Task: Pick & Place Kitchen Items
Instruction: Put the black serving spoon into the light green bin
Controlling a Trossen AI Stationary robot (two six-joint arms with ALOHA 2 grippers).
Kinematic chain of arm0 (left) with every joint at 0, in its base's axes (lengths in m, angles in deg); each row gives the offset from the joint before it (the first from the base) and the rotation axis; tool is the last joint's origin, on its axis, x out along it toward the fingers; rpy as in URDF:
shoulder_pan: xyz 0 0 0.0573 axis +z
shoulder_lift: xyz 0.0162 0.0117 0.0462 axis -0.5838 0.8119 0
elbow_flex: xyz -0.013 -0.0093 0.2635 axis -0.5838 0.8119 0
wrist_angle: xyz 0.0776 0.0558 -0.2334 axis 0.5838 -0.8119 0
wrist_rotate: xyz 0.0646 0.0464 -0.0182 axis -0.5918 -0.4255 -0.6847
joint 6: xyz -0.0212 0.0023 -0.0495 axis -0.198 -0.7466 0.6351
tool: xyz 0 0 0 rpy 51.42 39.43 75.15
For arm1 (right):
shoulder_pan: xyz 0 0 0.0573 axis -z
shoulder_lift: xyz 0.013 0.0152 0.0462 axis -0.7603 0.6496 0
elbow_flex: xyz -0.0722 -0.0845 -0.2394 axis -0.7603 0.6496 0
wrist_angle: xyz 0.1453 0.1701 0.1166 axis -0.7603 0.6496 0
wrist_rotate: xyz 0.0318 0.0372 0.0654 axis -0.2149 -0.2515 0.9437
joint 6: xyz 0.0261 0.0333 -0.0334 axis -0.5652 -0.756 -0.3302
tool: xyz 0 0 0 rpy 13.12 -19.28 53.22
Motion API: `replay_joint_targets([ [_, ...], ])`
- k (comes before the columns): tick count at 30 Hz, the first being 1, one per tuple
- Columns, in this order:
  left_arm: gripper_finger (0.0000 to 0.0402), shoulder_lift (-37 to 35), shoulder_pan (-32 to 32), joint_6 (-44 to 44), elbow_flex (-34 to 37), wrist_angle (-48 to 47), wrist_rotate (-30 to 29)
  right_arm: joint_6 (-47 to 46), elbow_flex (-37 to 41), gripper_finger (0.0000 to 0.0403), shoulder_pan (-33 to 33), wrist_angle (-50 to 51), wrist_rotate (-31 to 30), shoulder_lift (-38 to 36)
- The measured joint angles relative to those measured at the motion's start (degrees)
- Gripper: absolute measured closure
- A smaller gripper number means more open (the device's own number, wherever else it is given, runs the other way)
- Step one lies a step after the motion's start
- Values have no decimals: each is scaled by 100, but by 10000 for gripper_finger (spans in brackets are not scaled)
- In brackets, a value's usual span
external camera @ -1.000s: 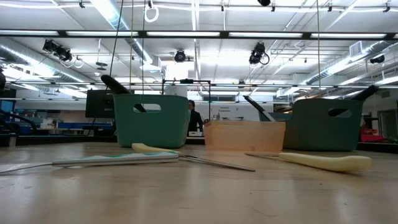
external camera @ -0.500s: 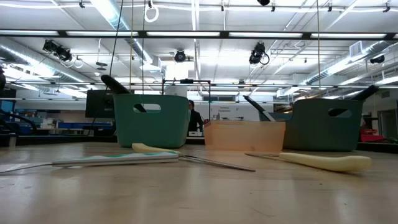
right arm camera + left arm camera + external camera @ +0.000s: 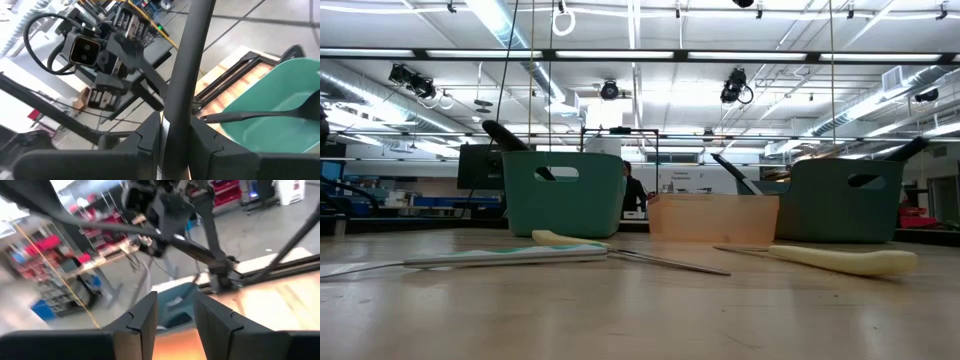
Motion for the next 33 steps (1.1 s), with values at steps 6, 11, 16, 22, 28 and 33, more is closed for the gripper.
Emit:
replay_joint_targets([
  [6, 234, 83, -1, -936, -2, 65, -229, -333, 7, 335, 0, -7, 267, 55],
  [11, 206, 183, 0, -1558, -4, 58, -293, -574, 7, 335, -1, -53, 500, 146],
  [16, 184, 342, 0, -2535, 2, 31, -395, -877, 7, 335, -1, -78, 838, 289],
  [22, 168, 491, 0, -3680, 0, 84, -622, -1311, 7, 335, -1, -122, 1263, 445],
  [28, 166, 616, -2, -4233, -4, 242, -732, -1735, 7, 334, 16, -193, 1516, 505],
  [33, 166, 677, -4, -4690, 1, 526, -784, -1905, 7, 334, 28, -200, 1552, 505],
])
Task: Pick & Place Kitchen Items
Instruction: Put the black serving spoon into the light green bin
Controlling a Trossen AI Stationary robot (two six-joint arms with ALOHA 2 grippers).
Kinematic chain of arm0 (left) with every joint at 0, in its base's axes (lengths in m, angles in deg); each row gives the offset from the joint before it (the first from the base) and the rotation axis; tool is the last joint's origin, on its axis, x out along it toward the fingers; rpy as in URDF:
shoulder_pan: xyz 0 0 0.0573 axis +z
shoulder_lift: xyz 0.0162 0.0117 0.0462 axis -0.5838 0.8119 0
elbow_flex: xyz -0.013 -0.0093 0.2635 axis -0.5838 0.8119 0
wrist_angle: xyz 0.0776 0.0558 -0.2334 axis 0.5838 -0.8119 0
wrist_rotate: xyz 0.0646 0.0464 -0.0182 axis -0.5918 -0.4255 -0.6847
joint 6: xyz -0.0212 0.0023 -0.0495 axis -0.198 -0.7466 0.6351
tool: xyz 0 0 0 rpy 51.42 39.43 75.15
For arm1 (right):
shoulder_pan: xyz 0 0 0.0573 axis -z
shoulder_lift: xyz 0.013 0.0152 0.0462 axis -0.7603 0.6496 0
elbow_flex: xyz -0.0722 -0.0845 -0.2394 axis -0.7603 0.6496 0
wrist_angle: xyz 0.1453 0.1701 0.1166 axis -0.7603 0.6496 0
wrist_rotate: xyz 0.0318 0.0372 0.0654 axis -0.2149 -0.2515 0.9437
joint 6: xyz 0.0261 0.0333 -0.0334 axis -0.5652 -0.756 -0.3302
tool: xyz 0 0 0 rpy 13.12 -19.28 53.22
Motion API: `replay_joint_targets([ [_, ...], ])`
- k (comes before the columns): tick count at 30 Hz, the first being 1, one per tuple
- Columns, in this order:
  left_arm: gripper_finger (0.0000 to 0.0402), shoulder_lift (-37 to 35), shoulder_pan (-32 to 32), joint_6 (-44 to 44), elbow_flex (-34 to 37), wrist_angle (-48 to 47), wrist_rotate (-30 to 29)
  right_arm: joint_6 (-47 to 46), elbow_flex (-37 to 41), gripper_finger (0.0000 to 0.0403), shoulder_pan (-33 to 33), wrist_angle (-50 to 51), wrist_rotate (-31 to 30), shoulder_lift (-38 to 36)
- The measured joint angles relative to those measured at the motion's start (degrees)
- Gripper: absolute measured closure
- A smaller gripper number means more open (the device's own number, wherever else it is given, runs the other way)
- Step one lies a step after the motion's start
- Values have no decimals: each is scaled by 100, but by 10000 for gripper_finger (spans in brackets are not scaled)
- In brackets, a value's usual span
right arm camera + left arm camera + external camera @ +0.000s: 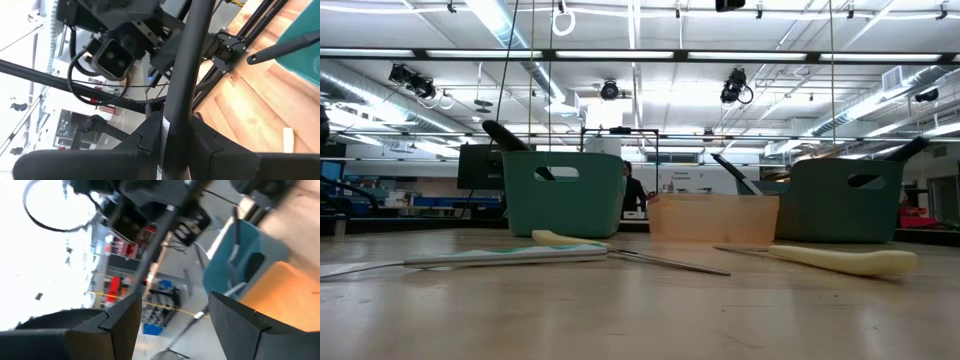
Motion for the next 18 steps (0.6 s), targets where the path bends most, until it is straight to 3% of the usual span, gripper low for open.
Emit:
replay_joint_targets([
  [18, 166, 390, -1, -758, -6, 750, 46, -234, -2, 334, 0, 34, 143, 42],
])
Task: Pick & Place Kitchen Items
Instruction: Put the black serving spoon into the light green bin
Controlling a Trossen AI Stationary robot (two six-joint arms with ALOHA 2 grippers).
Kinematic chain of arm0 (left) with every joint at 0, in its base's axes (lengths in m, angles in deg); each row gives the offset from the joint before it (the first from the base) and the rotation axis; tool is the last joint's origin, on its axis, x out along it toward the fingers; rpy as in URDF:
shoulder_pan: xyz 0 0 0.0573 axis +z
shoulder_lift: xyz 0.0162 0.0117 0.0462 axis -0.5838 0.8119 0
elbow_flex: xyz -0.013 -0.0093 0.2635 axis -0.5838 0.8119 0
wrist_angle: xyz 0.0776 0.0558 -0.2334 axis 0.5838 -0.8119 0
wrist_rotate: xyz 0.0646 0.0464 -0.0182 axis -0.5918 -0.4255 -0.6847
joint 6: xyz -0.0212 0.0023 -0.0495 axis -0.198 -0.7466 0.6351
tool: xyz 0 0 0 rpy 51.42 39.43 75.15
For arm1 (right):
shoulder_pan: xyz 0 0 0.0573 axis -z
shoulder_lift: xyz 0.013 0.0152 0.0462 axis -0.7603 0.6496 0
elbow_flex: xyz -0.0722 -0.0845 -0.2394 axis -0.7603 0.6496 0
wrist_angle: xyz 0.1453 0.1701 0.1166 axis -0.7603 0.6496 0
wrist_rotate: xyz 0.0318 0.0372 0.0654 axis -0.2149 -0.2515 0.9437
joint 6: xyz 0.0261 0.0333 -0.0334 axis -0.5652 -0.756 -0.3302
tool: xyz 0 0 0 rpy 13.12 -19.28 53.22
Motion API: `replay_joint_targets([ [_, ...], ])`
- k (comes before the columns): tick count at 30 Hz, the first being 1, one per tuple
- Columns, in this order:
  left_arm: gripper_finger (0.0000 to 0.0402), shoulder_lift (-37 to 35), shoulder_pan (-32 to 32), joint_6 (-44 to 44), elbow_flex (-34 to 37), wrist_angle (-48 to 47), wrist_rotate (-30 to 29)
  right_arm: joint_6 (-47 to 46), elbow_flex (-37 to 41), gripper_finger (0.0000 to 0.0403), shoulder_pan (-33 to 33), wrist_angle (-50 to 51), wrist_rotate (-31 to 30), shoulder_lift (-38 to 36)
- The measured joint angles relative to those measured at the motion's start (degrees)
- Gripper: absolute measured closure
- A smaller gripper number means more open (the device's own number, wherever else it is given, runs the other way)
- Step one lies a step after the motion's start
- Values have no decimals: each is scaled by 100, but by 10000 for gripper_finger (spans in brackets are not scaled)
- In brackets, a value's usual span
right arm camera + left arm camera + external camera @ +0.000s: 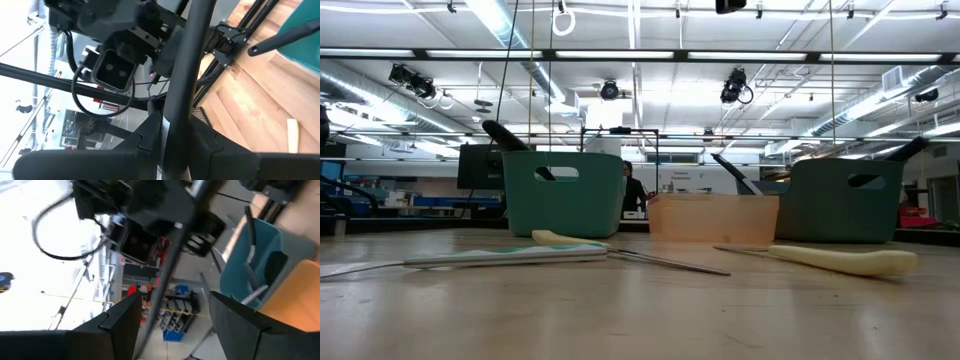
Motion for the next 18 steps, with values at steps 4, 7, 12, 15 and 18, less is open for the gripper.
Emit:
replay_joint_targets([
  [4, 166, 67, -3, -9, -1, 53, -221, 100, -4, 334, 0, -8, 31, 56],
  [7, 170, 93, -2, -6, 7, -8, -300, 115, -4, 334, 0, -19, 49, 56],
  [12, 176, 83, -2, -35, 5, 38, -291, 105, -4, 334, 0, -24, 101, 71],
  [15, 177, 83, -2, -31, 5, 78, -292, 105, -4, 334, 0, -27, 104, 71],
  [18, 177, 83, 1, -35, 5, 66, -292, 105, -4, 334, 0, -27, 106, 71],
])
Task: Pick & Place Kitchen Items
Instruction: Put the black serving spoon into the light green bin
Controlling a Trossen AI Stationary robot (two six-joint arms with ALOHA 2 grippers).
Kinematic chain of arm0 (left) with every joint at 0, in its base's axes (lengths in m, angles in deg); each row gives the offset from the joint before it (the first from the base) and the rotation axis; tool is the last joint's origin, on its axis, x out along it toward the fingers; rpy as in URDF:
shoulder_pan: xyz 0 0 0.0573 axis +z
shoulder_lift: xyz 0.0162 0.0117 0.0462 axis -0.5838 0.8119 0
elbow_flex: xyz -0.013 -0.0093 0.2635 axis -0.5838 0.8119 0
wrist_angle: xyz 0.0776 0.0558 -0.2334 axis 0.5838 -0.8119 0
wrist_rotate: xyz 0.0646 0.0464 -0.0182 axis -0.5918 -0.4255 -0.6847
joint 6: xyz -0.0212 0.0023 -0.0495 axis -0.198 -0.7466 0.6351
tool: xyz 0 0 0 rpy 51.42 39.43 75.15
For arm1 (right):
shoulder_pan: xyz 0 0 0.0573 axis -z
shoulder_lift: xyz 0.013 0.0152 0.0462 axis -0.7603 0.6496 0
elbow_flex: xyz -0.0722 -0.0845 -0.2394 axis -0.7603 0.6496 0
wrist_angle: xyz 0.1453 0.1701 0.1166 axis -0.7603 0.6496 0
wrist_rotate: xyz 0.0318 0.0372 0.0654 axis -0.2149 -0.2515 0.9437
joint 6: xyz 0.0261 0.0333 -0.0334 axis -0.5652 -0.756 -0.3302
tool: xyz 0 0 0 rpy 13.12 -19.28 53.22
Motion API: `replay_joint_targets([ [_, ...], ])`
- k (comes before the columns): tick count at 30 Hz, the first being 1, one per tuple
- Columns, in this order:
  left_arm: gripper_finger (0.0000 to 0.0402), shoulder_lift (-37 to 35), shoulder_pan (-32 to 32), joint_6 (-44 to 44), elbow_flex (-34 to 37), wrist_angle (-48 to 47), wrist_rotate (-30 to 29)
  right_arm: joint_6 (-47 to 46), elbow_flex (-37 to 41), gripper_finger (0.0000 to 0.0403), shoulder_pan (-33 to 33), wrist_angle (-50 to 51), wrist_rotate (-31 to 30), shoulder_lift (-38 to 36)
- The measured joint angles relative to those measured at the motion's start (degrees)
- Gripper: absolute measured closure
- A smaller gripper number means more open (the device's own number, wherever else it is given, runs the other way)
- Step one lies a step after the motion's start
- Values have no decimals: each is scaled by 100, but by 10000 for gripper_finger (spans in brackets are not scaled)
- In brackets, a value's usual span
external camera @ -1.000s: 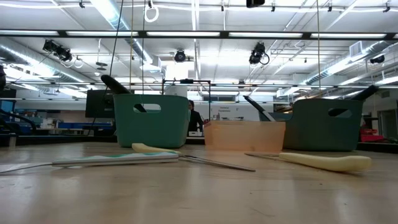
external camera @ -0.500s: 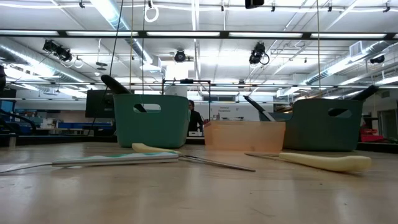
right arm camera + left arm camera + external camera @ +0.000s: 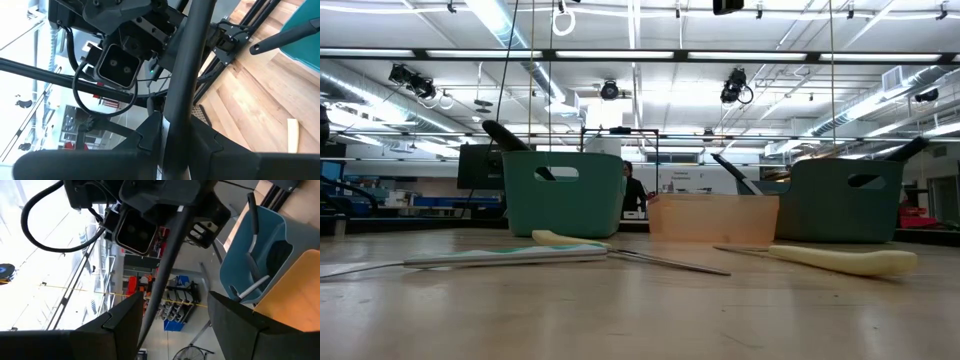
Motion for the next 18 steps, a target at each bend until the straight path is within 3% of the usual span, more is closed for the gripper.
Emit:
replay_joint_targets([
  [18, 177, 48, 142, -36, 0, 68, 435, -7, 0, 334, 0, 2, -4, 0],
])
